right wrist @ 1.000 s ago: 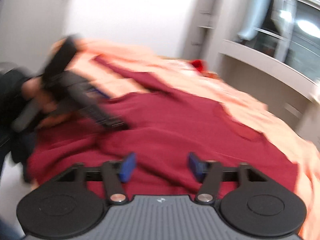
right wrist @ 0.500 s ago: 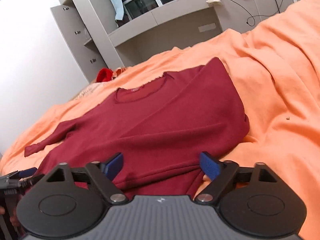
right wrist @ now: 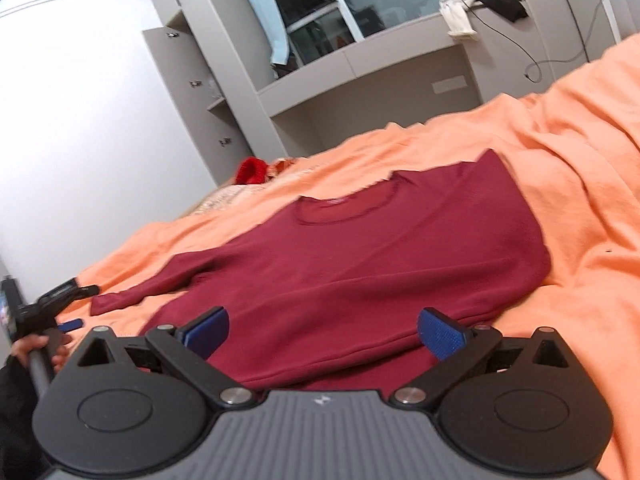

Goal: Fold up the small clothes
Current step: 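Move the left gripper to the other sleeve cuff and grasp it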

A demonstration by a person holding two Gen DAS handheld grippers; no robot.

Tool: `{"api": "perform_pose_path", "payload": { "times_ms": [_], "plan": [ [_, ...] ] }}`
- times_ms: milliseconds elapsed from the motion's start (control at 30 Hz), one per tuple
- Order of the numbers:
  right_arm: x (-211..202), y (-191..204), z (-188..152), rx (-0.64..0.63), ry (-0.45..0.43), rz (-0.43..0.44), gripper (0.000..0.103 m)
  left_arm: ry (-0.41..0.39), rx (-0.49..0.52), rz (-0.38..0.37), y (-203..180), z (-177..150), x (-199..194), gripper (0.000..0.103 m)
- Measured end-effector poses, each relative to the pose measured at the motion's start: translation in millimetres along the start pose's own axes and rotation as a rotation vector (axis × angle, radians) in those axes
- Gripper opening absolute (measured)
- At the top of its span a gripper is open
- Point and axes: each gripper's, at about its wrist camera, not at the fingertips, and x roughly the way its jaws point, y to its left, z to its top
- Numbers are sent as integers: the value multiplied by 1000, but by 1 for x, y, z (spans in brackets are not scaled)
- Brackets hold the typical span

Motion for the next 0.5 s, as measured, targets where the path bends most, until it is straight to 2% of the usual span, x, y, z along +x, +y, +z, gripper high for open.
{"api": "perform_pose_path", "payload": {
  "times_ms": [100,200,300,400,467,500],
  "plan": [
    [-6,18,-7,-33,-13,20,103,48,-84,16,29,15,26,102],
    [-6,33,-13,-124,-15,36,103,77,-195,45,60,29,51,102],
    [1,44,-17,-217,-5,31,103,57,-261,83,79,38,66,102],
    [11,44,-20,-222,25,38,103,32,-303,130,91,34,76,102],
    [16,42,-23,-212,51,43,103,2,-326,155,94,34,79,98],
    [18,41,-25,-210,60,41,103,-22,-352,169,96,35,78,93]
  ]
}}
